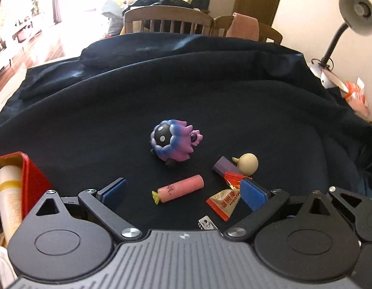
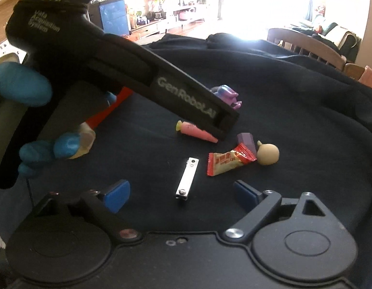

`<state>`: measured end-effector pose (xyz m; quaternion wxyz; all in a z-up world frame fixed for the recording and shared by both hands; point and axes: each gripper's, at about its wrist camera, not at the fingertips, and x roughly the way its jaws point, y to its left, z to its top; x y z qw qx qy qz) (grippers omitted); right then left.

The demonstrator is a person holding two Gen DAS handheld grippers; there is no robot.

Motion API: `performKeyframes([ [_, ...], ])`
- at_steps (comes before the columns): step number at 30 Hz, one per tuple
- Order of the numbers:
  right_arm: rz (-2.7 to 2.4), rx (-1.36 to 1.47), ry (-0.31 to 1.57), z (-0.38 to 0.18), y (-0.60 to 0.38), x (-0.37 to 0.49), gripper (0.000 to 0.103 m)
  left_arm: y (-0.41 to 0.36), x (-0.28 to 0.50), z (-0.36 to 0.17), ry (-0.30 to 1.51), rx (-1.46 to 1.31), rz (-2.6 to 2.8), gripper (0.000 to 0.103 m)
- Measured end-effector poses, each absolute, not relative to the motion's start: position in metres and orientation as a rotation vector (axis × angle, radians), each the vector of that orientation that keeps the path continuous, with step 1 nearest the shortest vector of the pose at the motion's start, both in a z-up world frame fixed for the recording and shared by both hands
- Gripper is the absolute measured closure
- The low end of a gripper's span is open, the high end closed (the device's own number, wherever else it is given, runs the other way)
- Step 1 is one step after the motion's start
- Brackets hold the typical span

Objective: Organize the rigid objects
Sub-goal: 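Move both tools back toward the pink stick and nail clipper, then grasp the pink stick with left tool while right tool grasps the nail clipper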

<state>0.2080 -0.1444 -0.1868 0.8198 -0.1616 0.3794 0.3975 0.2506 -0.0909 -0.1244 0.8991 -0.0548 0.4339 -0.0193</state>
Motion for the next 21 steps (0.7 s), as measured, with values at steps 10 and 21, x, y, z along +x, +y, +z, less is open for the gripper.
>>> performKeyframes([
  [10, 0.878, -0.357, 0.816, -0.197, -0.141, 0.218, 0.025, -0.092, 0.268, -0.143, 0.924, -0.040, -0.064, 0.004],
  [21, 0.879, -0.405, 0.813, -0.204, -0.134, 0.213, 0.051, -0.106, 0.275, -0.157, 0.961, 0.038, -0.116, 0.057],
])
